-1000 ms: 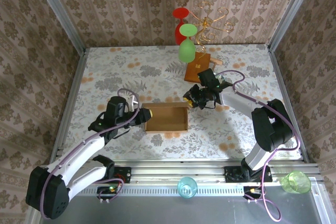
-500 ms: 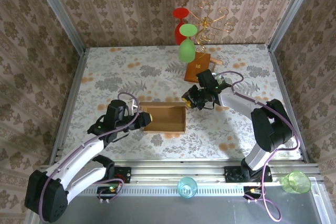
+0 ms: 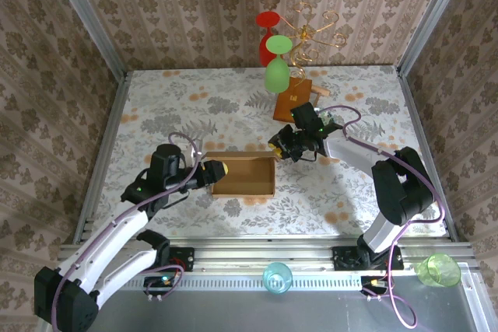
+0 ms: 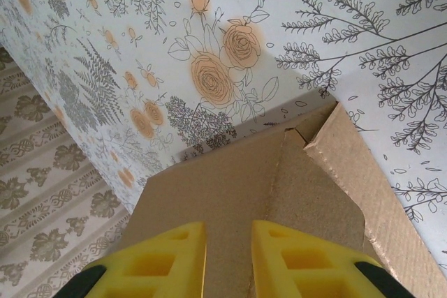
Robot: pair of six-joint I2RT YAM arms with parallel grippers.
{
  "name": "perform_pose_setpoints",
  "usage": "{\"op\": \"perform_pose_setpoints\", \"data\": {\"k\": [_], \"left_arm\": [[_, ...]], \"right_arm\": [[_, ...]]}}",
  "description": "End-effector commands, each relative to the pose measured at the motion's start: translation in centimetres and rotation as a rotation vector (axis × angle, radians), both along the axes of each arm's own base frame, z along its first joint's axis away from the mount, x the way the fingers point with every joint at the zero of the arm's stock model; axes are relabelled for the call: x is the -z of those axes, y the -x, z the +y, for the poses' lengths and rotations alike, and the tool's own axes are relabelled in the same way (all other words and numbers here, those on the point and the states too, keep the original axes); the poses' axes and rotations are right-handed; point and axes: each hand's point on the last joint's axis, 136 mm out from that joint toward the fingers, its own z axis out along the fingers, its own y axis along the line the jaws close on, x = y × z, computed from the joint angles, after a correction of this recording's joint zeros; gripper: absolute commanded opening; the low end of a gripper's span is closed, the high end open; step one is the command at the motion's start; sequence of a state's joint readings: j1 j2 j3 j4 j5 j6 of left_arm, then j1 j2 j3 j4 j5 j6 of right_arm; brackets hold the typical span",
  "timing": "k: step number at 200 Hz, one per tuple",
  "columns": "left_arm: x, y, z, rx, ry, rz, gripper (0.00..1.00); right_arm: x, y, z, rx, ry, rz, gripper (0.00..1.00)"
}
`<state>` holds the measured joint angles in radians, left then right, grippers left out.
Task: Fold the paper box
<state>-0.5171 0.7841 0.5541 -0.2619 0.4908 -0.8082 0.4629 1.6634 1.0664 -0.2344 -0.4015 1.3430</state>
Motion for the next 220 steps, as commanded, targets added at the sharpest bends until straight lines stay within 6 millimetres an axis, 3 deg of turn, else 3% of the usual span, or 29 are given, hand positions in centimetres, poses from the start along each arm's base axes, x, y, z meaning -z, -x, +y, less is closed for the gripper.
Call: {"op": "perform_pose_setpoints", "data": {"k": [1,27,80,105,123,136,150,159,171,182,220], "left_arm": [[-3.3,0.4,-0.8,0.034,0.076,-0.019,0.55],[-4.3,0.3,-2.1,0.085,0.143,0.019,0.56],[-11.6,2.5,-5.7,0.38,0.363,-0.049,0.56],[-14.9,3.9,-6.2,0.495,0.433,-0.129,0.57],[-15.9,2.4,-5.0,0.427,0.374,-0.193,0.56],[-14.6,-0.6,-2.0,0.236,0.224,-0.195,0.57],[-11.9,-3.7,3.5,-0.04,0.019,-0.119,0.58],[-10.3,-4.8,6.8,-0.172,-0.072,-0.052,0.58],[-8.3,-5.6,9.5,-0.275,-0.101,0.045,0.57],[-6.8,-6.2,9.9,-0.311,-0.082,0.111,0.58],[-1.8,-8.4,7.5,-0.3,0.057,0.336,0.59]], "right_arm": [[0.0,0.3,0.2,0.004,-0.006,0.011,0.25],[0.2,0.3,0.2,0.007,-0.005,0.017,0.25],[0.1,0.1,0.2,0.011,-0.002,0.014,0.25],[0.2,0.2,0.2,0.014,0.002,0.02,0.25],[0.1,0.2,0.2,0.014,0.001,0.018,0.25],[0.1,0.2,0.1,0.014,0.002,0.017,0.25],[0.0,0.2,0.1,0.016,0.002,0.017,0.25],[0.0,0.1,0.1,0.017,0.001,0.015,0.25],[-0.1,0.1,0.2,0.015,0.0,0.015,0.25],[-0.2,0.1,0.2,0.013,-0.001,0.013,0.25],[-0.3,0.1,0.3,0.01,-0.001,0.013,0.25]]}}
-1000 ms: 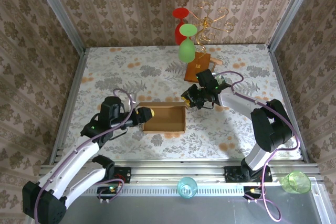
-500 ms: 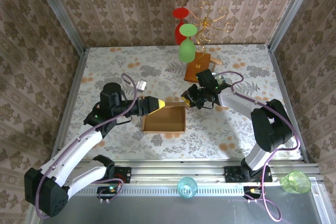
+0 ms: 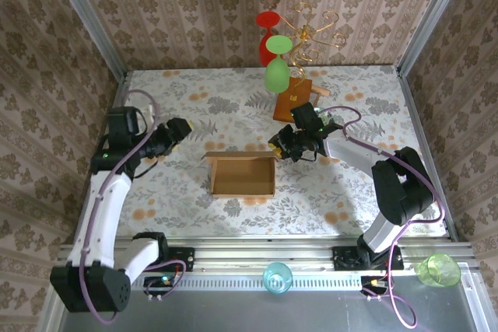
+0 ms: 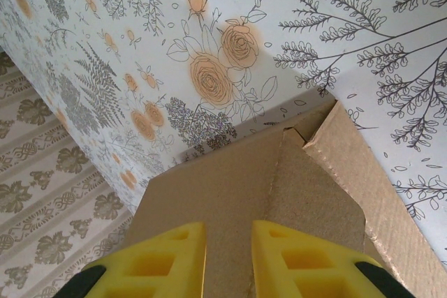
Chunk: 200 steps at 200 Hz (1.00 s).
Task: Fold the paper box
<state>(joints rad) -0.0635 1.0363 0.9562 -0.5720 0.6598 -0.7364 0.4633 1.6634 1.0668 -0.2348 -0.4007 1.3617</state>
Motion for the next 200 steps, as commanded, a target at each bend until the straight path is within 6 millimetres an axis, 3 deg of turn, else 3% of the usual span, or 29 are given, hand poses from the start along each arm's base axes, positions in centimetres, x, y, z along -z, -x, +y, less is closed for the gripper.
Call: {"op": "perform_pose_setpoints", "data": {"k": [1,26,56,89,200], "left_arm": [[4.3,0.0,-0.8,-0.022,0.067,0.2,0.59],[5.5,-1.4,-1.3,-0.05,0.091,0.26,0.53],[7.7,-1.4,-2.8,-0.048,0.096,0.394,0.5],[8.4,-1.1,-4.6,-0.028,0.102,0.415,0.5],[10.4,0.3,-5.7,0.001,0.099,0.453,0.36]], "right_arm": [[-0.3,0.1,0.3,-0.004,0.004,0.002,0.25],[-0.3,0.2,0.4,-0.009,0.001,0.006,0.25],[-0.2,0.5,0.5,-0.011,0.003,0.012,0.26],[-0.1,0.8,0.3,-0.003,0.003,0.016,0.27],[-1.0,0.7,1.2,0.022,-0.053,0.021,0.28]]}}
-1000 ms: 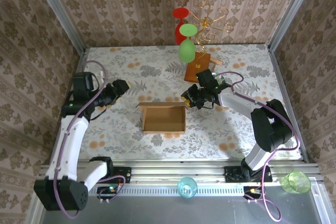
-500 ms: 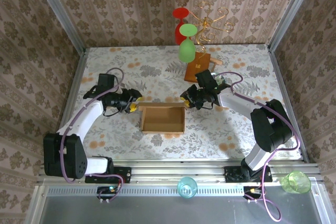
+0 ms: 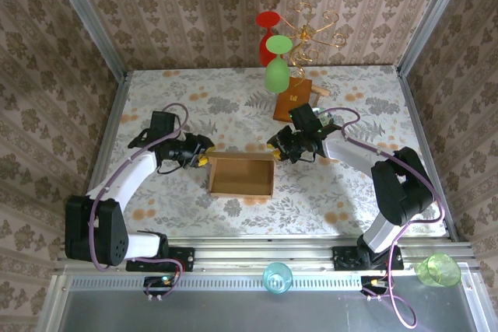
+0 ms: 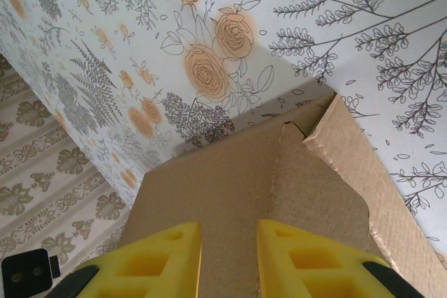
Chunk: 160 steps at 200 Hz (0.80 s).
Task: Fold the paper box
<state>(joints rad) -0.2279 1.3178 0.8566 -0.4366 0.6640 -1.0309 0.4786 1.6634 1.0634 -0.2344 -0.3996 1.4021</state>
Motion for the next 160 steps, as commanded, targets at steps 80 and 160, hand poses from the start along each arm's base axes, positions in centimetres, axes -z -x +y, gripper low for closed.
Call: {"op": "perform_pose_setpoints", "data": {"k": [80,160], "left_arm": [[0.6,1.1,-0.5,0.016,-0.002,0.006,0.36],[-1.5,-0.7,-0.9,0.015,0.004,-0.03,0.37]], "right_arm": [[-1.9,-0.3,1.7,0.051,-0.112,0.012,0.27],[-2.8,0.1,1.2,-0.03,-0.026,0.064,0.32]]}}
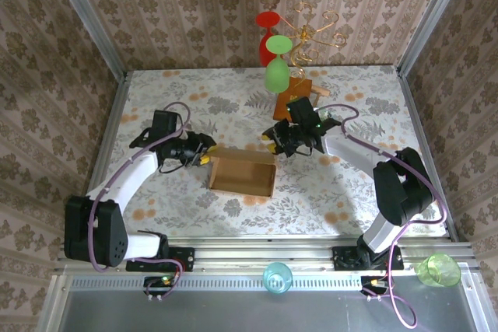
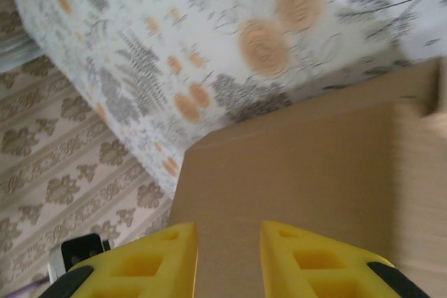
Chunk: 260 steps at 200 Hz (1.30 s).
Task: Fold the paper box
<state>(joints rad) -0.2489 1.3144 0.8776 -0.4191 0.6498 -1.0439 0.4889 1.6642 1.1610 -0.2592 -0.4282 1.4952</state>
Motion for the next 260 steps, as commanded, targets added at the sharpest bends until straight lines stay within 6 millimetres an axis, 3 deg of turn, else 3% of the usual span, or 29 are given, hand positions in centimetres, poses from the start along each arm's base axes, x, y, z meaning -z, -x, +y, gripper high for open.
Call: {"op": "perform_pose_setpoints", "data": {"k": [1,44,99,154,196,260], "left_arm": [[-0.4,-0.2,-0.3,0.01,0.001,0.005,0.37],[0.1,-0.1,-0.3,0.01,0.007,0.016,0.37],[0.5,-0.6,-0.4,0.011,0.005,0.02,0.39],[1.2,-1.5,-0.8,0.019,0.006,0.025,0.39],[1.4,-1.9,-1.4,0.03,0.016,0.028,0.39],[1.4,-1.6,-2.7,0.048,0.035,0.031,0.39]], "right_arm": [[0.8,1.3,-0.6,-0.071,0.06,0.059,0.32],[1.9,1.4,-4.6,-0.04,0.113,0.064,0.4],[2.4,2.1,-6.8,-0.031,0.139,0.075,0.43],[3.1,3.1,-6.3,0.002,0.074,0.105,0.45],[3.5,3.4,-4.5,0.03,-0.002,0.14,0.46],[2.4,2.8,-2.9,0.051,-0.049,0.136,0.45]]}}
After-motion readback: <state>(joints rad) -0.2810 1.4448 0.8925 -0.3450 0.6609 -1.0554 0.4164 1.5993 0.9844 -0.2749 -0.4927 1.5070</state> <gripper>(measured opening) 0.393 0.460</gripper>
